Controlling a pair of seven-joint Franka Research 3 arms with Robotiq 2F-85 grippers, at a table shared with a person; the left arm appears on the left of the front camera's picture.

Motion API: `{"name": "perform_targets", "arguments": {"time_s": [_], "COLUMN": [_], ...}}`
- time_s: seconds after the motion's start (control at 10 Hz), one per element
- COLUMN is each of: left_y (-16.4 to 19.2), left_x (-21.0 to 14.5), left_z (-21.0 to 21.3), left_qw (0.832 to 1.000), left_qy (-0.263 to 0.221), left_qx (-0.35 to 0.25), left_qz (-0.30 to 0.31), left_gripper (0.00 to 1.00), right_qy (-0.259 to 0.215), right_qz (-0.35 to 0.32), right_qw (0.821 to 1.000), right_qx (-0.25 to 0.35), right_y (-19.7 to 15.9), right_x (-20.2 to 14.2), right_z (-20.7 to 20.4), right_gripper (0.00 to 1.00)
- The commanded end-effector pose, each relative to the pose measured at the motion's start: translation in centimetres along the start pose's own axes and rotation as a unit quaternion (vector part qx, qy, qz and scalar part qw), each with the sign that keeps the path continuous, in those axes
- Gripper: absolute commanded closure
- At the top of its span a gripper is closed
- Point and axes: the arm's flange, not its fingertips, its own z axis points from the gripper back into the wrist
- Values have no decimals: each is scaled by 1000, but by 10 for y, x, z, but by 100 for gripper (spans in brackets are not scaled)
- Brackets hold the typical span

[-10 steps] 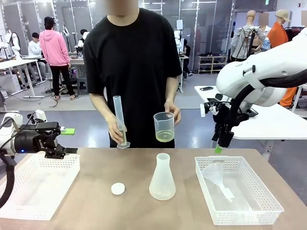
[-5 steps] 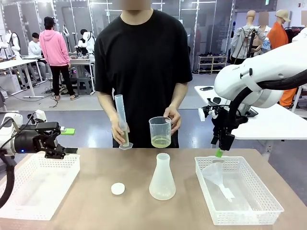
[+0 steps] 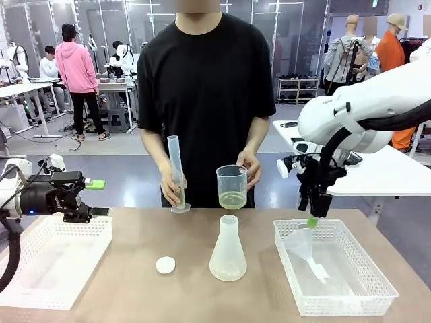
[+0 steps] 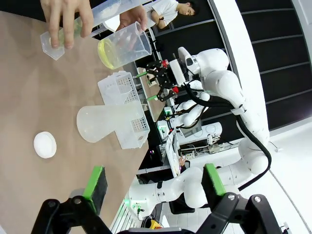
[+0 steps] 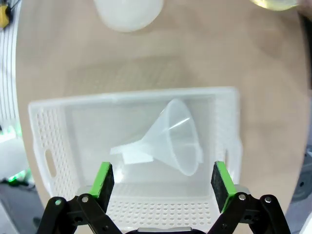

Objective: Prepare the solutions needed for the experiment.
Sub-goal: Pick up the Plastic Funnel and insert it into the Big flask.

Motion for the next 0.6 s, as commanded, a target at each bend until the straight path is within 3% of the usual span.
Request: {"name": "perform_targets", "arguments": {"time_s": [0.0,0.5], "left_y": [-2,-2], "left_x": [1,1], "left_z": [-2,-2], "left_qw": [1000,1000], "left_qy": [-11,-11], "left_qx": [-15,-15], "left_qz": [0,0], "left_gripper": [0,0], "right_qy": [37,36], "right_qz": [43,83], "right_qw": [997,994], "right_qx": [43,64], "right_y": [-12,-31], "right_x": [0,-1], "right_z": [-2,-32], "right_gripper": [0,0]}}
